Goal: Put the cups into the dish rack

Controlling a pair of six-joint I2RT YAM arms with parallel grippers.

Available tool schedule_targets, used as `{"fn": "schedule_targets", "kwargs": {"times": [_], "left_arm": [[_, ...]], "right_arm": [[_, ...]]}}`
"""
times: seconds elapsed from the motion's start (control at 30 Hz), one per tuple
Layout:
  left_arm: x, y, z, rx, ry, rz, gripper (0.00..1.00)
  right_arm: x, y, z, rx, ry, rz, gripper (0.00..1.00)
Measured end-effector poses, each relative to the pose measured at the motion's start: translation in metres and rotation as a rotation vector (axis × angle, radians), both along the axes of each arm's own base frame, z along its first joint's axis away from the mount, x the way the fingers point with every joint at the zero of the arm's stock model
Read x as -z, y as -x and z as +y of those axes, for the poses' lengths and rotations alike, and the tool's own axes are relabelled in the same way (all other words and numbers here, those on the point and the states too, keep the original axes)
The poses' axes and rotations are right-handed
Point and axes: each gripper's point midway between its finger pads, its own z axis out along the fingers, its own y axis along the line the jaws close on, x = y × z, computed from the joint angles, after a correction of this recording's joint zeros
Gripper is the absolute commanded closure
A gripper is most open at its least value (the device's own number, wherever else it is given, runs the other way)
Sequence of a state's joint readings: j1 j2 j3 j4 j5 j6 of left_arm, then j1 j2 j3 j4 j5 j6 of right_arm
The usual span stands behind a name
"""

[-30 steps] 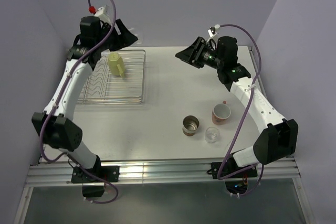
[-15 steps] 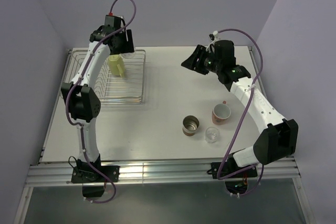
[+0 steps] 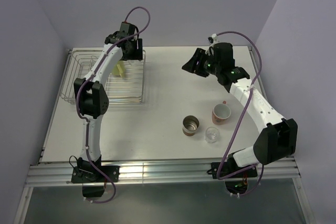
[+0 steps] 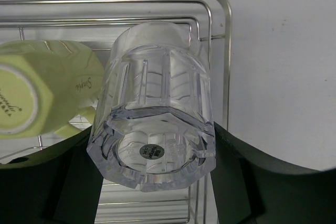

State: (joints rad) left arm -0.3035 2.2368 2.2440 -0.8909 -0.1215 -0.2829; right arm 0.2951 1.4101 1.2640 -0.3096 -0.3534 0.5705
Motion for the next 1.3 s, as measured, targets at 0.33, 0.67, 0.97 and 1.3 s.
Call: {"fn": "schedule_targets", "kwargs": {"times": [0.33, 0.67, 0.97, 1.3], "left_arm": [[0.030, -0.001, 0.004, -0.013, -0.033, 0.056, 1.00], [0.063, -0.002, 0.004, -0.026, -0.051, 0.114, 0.78], [0.063, -0.003, 0.004, -0.035, -0.045, 0.109, 0.27], [0.063, -0.007, 0.004, -0.046, -0.045, 0.094, 0.09]], "right_arm": [[0.013, 0.003, -0.002, -0.005, 0.020, 0.018, 0.44], [0.013, 0.003, -0.002, -0.008, 0.025, 0.014, 0.44], [0.014, 0.003, -0.003, -0.011, 0.032, 0.012, 0.44], [0.015, 0.003, -0.003, -0.012, 0.040, 0.013, 0.44]]}}
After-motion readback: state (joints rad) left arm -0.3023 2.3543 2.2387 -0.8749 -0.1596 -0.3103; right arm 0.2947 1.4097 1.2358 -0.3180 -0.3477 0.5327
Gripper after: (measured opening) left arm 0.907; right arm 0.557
